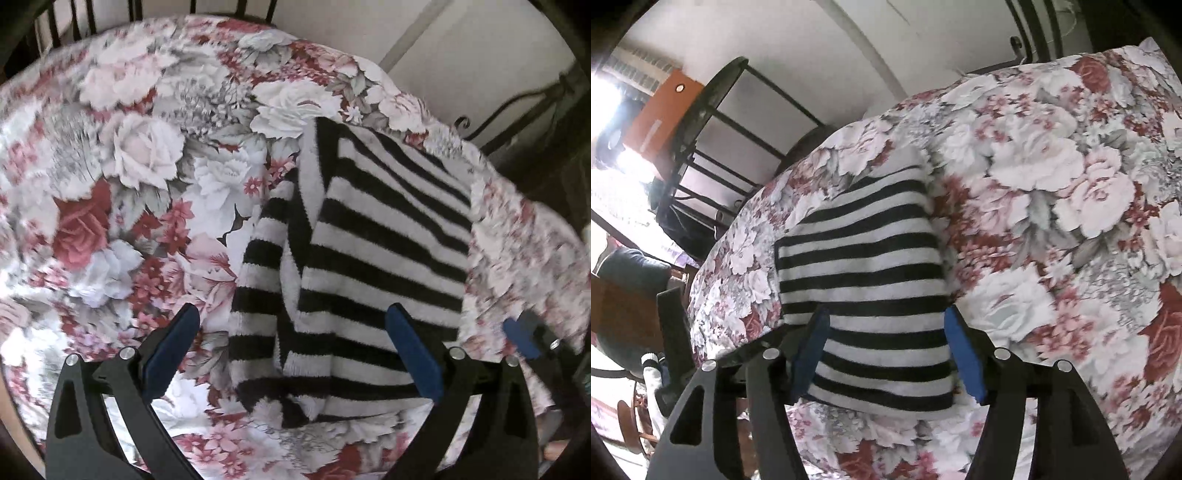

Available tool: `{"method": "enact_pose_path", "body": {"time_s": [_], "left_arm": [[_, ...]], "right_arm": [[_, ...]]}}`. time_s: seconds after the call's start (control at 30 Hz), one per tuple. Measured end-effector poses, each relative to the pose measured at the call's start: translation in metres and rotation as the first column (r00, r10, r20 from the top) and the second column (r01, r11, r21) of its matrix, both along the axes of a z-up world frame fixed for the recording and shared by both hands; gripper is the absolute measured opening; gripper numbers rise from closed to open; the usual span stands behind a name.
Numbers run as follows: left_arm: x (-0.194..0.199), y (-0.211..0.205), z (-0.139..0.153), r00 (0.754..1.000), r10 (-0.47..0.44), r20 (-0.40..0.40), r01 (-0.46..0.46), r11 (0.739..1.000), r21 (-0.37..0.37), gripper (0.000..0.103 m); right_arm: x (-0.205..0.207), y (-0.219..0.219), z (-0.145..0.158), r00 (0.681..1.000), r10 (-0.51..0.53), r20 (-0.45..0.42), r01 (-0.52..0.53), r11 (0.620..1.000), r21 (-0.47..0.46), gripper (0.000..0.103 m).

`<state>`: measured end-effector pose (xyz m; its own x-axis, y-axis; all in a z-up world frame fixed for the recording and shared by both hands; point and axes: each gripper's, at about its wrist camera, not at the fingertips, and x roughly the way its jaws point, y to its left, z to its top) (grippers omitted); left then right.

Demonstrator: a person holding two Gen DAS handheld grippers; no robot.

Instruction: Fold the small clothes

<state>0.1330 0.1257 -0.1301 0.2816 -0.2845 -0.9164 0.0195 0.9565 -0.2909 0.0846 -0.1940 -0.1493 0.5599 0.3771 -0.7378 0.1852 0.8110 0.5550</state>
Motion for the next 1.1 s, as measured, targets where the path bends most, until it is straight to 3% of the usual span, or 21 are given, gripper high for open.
{"method": "enact_pose_path", "body": {"time_s": [0.13,0.27,0.4,0.63,0.87,1.03,1.1], "left_arm": [[0.015,0.002,-0.02,0.999,0.01,-0.042,-0.012,0.999,-0.047,0.098],[0.028,-0.017,-0.035,0.997,-0.048,-0.054,0.047,0.999,-0.023,0.098],[0.036,-0.036,-0.055,0.992,-0.097,-0.078,0.1,0.994,0.042,0.098],[0.046,-0.032,-0.068,0.991,-0.078,-0.11,0.074,0.997,-0.034,0.099],[0.052,-0.023,-0.079,0.987,-0.079,-0.143,0.067,0.994,-0.089,0.099],[0.047,-0.024,-0.075,0.986,-0.113,-0.119,0.097,0.986,-0.134,0.099],[0.043,-0.032,-0.073,0.988,-0.133,-0.077,0.125,0.988,-0.094,0.099]], "right_arm": [[0.004,-0.013,-0.02,0.999,-0.016,-0.035,0.018,0.998,0.066,0.065],[0.015,-0.011,-0.039,0.998,-0.007,-0.062,0.015,0.991,0.13,0.065],[0.025,-0.003,-0.053,0.997,0.009,-0.073,0.001,0.992,0.129,0.065],[0.035,0.004,-0.079,0.995,0.003,-0.095,0.009,0.992,0.127,0.066],[0.039,0.004,-0.097,0.996,-0.015,-0.092,0.031,0.983,0.182,0.074],[0.044,0.019,-0.098,0.996,0.029,-0.079,-0.014,0.983,0.183,0.073],[0.045,0.025,-0.097,0.996,0.042,-0.077,-0.029,0.987,0.157,0.071]]}}
